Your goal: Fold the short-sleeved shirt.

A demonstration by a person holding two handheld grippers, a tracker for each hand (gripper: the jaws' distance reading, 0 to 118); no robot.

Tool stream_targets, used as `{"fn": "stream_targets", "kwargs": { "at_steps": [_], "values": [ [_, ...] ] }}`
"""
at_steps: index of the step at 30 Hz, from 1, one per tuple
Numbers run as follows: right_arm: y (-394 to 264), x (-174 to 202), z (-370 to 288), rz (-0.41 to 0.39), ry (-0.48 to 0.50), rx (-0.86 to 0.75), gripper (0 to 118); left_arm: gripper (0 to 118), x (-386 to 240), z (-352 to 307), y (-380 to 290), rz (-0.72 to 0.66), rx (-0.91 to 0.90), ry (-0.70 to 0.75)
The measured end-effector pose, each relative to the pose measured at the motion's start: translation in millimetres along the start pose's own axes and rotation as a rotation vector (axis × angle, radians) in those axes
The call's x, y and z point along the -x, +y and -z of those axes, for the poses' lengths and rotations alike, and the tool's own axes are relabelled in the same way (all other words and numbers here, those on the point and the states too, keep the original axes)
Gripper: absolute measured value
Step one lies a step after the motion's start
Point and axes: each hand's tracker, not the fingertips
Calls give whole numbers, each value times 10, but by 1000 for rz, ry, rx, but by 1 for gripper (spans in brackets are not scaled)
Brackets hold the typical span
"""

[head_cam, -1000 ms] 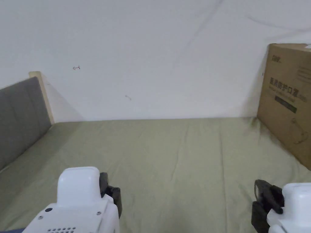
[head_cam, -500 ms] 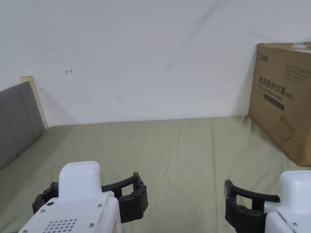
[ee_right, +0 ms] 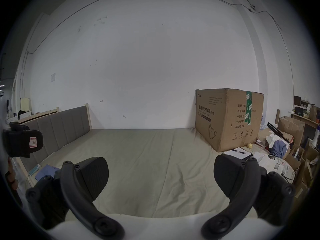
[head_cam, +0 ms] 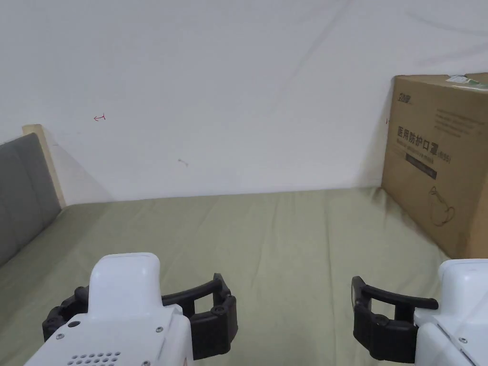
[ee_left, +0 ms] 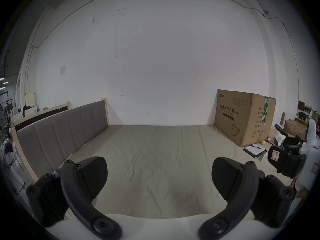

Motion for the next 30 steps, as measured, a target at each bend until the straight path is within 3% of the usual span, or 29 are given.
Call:
{"fn": "stream_targets", "kwargs": {
  "at_steps": [30],
  "values": [
    [-31, 49, 16, 13, 31, 17, 118, 118, -15, 27, -49, -23, 49, -38]
  ]
}}
